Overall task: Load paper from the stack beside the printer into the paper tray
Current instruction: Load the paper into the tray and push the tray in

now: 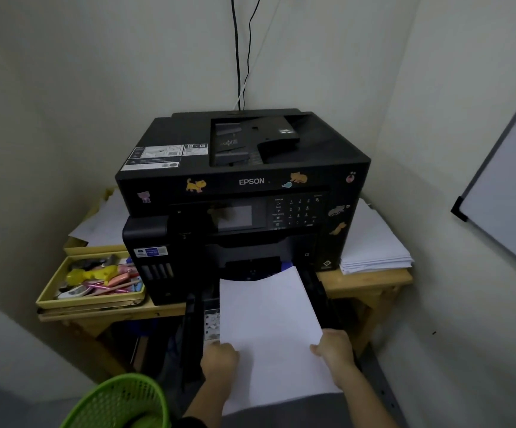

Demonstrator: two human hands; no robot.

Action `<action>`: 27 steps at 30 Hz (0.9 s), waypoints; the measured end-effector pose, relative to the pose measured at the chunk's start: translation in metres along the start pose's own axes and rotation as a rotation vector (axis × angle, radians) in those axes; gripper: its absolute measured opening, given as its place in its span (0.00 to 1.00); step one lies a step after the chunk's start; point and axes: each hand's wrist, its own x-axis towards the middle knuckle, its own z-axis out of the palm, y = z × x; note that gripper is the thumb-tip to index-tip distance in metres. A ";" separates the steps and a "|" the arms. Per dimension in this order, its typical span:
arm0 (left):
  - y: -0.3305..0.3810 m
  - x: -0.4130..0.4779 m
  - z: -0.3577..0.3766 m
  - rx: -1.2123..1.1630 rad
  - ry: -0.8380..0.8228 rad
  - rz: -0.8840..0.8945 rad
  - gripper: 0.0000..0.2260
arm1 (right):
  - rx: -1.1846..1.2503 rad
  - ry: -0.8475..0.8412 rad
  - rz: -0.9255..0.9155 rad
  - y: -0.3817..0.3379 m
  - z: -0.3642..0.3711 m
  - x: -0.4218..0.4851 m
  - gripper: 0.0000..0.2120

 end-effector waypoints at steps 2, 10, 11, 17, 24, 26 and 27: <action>-0.002 -0.002 0.002 -0.044 -0.004 0.002 0.14 | 0.045 0.015 -0.011 0.002 0.001 0.001 0.09; -0.005 -0.007 0.001 -0.356 0.065 -0.018 0.24 | 0.069 -0.042 0.065 -0.011 0.006 0.008 0.13; -0.004 -0.006 0.001 -0.343 0.072 -0.018 0.24 | 0.113 -0.066 0.096 -0.011 0.005 0.011 0.13; 0.004 0.002 -0.003 -0.227 0.033 -0.001 0.23 | 0.197 -0.018 0.130 -0.013 0.008 0.018 0.06; 0.014 0.022 -0.008 -0.119 -0.028 0.004 0.18 | 0.210 -0.009 0.104 -0.015 0.017 0.033 0.13; 0.018 0.030 -0.010 -0.095 -0.025 -0.017 0.17 | 0.211 0.005 0.100 -0.017 0.021 0.038 0.17; 0.020 0.034 -0.010 -0.075 -0.032 -0.045 0.17 | 0.210 0.011 0.096 -0.017 0.023 0.041 0.18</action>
